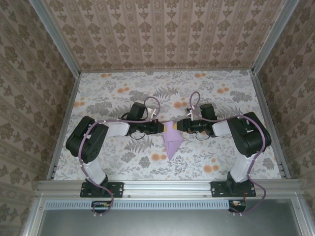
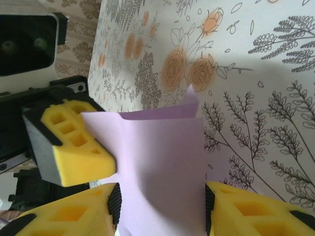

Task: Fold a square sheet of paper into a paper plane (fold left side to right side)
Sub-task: Fold the wing for the fifth time at the center of the table.

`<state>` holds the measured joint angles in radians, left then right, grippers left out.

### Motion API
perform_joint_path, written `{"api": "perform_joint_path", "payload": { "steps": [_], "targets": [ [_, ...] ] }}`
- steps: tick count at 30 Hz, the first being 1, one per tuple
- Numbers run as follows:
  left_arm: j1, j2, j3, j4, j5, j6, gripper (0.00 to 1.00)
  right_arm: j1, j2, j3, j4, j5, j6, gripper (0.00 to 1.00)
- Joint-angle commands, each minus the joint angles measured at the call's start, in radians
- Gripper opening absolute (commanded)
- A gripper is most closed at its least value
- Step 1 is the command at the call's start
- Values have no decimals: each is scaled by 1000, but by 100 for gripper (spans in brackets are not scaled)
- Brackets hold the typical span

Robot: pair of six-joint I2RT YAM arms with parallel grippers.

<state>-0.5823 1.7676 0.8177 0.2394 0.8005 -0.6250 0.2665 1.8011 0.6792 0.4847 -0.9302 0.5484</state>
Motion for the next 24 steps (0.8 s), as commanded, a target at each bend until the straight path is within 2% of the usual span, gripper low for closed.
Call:
{"api": "perform_joint_path", "payload": {
  "steps": [1, 5, 8, 17, 21, 24],
  "targets": [
    [4, 24, 6, 4, 9, 38, 2, 4, -50, 10, -80, -19, -52, 44],
    [4, 32, 12, 2, 13, 41, 2, 5, -58, 19, -127, -24, -70, 38],
    [4, 34, 15, -15, 7, 52, 2, 4, -72, 16, -159, -9, -84, 45],
    [4, 52, 20, -36, -2, 66, 2, 5, -86, 7, -182, -3, -53, 46],
    [2, 60, 22, -29, 2, 64, 3, 8, -86, 6, -198, 4, -50, 40],
    [0, 63, 23, -19, 11, 63, 5, 9, -85, 12, -220, 17, -50, 32]
  ]
}}
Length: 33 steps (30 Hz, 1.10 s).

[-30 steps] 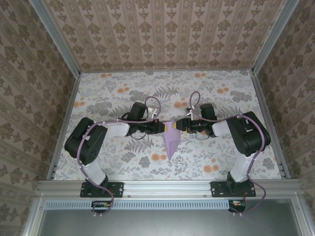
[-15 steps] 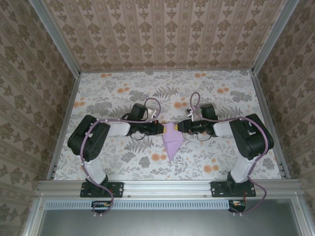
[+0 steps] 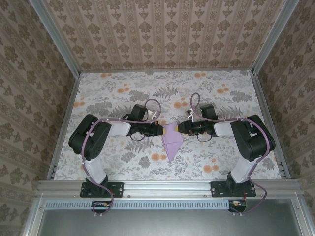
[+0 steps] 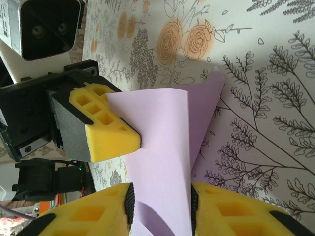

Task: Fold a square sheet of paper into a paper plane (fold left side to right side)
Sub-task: Fold the wing for the fifth time at the center of the table.

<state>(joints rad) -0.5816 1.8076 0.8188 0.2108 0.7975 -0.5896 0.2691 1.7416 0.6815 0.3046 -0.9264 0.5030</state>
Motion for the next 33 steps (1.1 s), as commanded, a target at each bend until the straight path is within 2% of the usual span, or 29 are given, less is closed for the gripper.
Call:
{"api": "perform_joint_path", "payload": {
  "steps": [1, 4, 7, 10, 13, 14, 18, 24, 28, 33],
  "targets": [
    [-3, 22, 23, 12, 17, 28, 7, 8, -24, 14, -50, 16, -4, 28],
    [-8, 17, 25, 13, 19, 33, 14, 12, -28, 34, -118, 45, -9, 12],
    [-9, -5, 26, -2, -2, 38, 27, 21, -41, 51, -197, 89, -11, 3],
    [-7, -56, 32, -84, -67, 77, 50, 29, -67, 56, -262, 144, 11, 0],
    [-9, -137, 45, -209, -175, 139, 66, 45, -109, 61, -326, 209, 49, 0],
    [-11, -173, 52, -260, -226, 164, 68, 53, -125, 66, -355, 236, 62, 0],
    [-59, -313, 81, -462, -411, 258, 73, 90, -165, 107, -486, 338, 101, 0],
    [-250, -471, 100, -639, -605, 287, 72, 135, -176, 176, -602, 409, 195, 0],
    [-391, -477, 99, -656, -659, 223, 72, 144, -158, 209, -623, 423, 243, 0],
    [-532, -365, 159, -693, -749, 143, 74, 154, -119, 256, -643, 423, 266, 0]
  ]
}}
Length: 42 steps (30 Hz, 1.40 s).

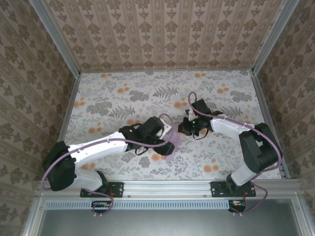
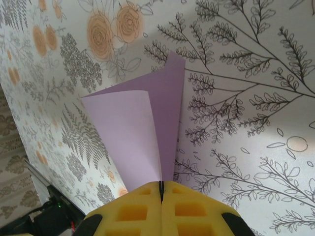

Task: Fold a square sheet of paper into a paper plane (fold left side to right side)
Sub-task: Fold the wing for the fifth time at the center of the table.

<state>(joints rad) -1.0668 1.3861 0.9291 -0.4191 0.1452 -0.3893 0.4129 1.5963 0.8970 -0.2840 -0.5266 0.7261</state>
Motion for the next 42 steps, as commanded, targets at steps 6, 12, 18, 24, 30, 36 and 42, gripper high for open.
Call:
{"api": "perform_joint_path", "payload": {
  "steps": [6, 12, 18, 24, 30, 36, 42],
  "targets": [
    [-111, 212, 165, -137, -178, -91, 75, 29, 73, 78, -55, 15, 67, 0],
    [-128, 321, 231, -194, -226, -123, 73, 39, 96, 87, -38, 12, 93, 0],
    [-131, 379, 270, -247, -257, -135, 65, 43, 109, 95, -41, 13, 95, 0],
    [-131, 405, 278, -258, -257, -138, 56, 44, 120, 97, -43, 13, 91, 0],
    [-131, 430, 288, -269, -251, -137, 43, 44, 123, 99, -46, 16, 90, 0],
    [-131, 440, 290, -274, -248, -138, 28, 46, 128, 100, -49, 19, 87, 0],
    [-131, 436, 284, -268, -248, -139, 19, 46, 129, 102, -58, 20, 76, 0]
  ]
}}
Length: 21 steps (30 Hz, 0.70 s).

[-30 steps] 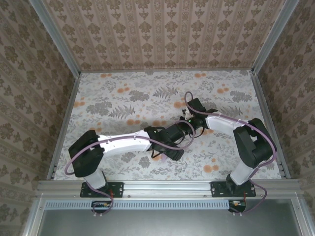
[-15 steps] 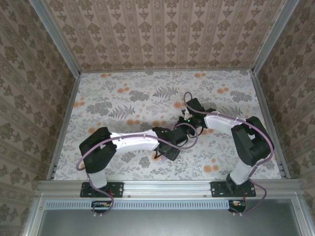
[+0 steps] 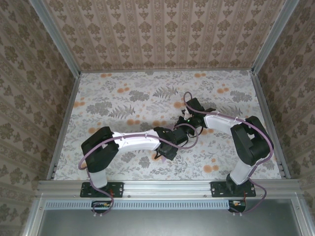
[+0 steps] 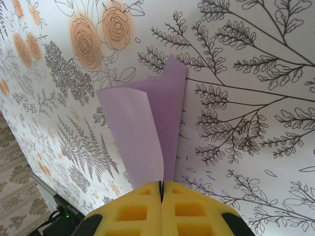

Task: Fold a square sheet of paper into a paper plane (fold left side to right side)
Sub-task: Fold the wing for the fifth time at the center of the table.

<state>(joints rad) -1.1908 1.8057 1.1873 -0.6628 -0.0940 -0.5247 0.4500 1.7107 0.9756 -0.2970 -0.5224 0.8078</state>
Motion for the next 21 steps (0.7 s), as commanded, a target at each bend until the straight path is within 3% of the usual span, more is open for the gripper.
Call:
{"api": "perform_joint_path", "payload": {
  "steps": [1, 9, 14, 21],
  "targets": [
    [-7, 17, 25, -24, -8, -3, 18, 9, 15, 23, -44, 16, -7, 0],
    [4, -8, 1, 8, 15, -1, 7, 9, -1, 28, -35, 21, -28, 2],
    [40, -80, -62, 97, 89, -11, 3, -12, -56, 45, -50, 72, -70, 17],
    [117, -169, -186, 296, 259, -61, 2, -87, -254, -16, -85, 218, -136, 47]
  ]
}}
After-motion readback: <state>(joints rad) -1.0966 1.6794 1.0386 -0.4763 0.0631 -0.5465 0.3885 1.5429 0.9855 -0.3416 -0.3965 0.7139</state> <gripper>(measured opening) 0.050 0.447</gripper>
